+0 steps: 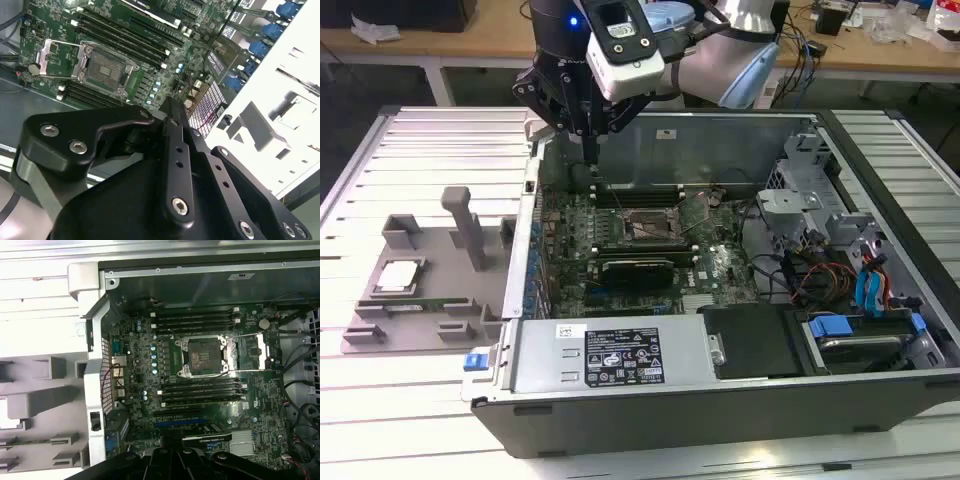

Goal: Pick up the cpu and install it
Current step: 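Reach for the cpu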

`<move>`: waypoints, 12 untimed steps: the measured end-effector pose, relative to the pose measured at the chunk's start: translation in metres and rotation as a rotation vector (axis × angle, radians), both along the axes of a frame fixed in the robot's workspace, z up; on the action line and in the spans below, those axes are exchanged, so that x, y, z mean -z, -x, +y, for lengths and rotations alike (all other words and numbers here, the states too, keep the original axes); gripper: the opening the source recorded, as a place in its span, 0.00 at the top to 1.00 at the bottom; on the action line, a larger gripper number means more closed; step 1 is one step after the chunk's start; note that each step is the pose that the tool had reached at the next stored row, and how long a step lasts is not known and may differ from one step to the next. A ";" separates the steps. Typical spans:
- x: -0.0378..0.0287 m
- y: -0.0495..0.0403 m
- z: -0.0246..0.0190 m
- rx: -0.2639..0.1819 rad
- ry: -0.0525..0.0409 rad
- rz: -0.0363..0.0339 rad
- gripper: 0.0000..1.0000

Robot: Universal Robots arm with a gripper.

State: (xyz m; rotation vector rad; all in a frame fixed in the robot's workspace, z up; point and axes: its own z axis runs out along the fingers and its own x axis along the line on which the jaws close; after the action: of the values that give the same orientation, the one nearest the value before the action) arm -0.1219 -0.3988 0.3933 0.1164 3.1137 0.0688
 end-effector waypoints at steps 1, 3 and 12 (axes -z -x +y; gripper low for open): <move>-0.0001 0.0028 0.0000 0.000 0.0001 0.0001 0.89; 0.0000 0.0096 0.0000 0.000 -0.0001 -0.0001 0.89; 0.0000 0.0337 0.0000 0.000 0.0000 0.0000 0.89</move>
State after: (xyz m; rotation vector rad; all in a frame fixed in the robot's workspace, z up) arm -0.1556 -0.3989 0.3933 0.1166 3.1137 0.0689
